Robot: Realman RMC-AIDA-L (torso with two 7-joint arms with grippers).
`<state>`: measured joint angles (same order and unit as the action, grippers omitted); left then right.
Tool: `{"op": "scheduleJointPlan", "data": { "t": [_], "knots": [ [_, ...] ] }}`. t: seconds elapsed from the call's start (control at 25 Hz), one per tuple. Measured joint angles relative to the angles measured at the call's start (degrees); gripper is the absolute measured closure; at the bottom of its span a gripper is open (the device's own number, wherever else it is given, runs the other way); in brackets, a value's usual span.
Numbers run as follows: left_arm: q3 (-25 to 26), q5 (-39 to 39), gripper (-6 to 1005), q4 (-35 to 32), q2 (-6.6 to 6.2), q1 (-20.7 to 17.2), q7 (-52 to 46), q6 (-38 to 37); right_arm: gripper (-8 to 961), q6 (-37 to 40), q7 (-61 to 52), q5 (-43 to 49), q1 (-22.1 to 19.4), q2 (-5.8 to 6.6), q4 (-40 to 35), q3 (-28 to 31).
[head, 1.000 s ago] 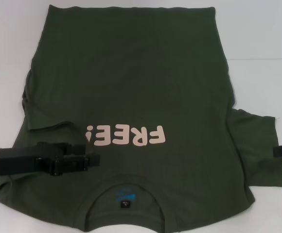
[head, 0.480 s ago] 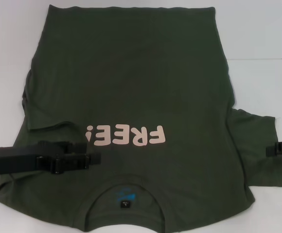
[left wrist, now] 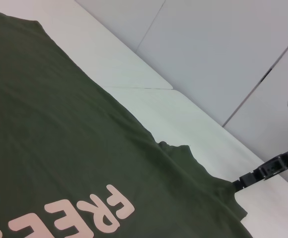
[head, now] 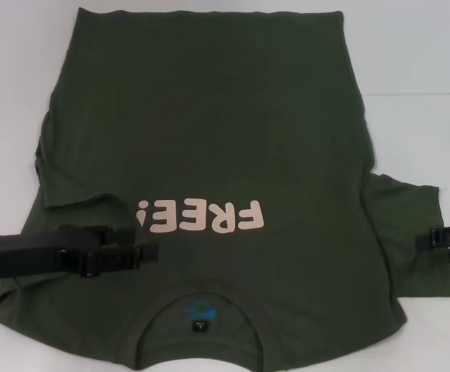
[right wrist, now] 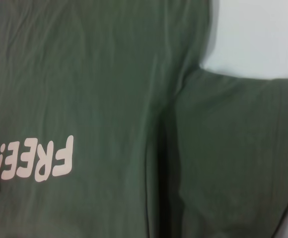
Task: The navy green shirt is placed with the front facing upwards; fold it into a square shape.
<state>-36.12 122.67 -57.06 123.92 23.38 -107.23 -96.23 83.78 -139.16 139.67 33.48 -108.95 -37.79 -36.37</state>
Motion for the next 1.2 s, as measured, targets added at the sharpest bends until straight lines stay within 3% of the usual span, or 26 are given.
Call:
{"op": "scheduleJointPlan", "data": {
  "t": [0.48, 0.88, 1.2],
  "knots": [
    [0.0, -0.1, 294, 0.0, 0.0, -0.2, -0.4, 0.0, 13, -0.3, 4.0, -0.1, 1.0, -1.24, -0.7, 0.1],
    [0.0, -0.1, 294, 0.2, 0.06, -0.2, -0.5, 0.0, 12, -0.6, 6.8, 0.2, 1.4, -0.64, -0.9, -1.8],
    [0.0, -0.1, 294, 0.2, 0.09, -0.2, -0.5, 0.1, 12, -1.6, 6.9, 0.2, 2.0, -0.98, -0.9, -4.8]
  ]
}}
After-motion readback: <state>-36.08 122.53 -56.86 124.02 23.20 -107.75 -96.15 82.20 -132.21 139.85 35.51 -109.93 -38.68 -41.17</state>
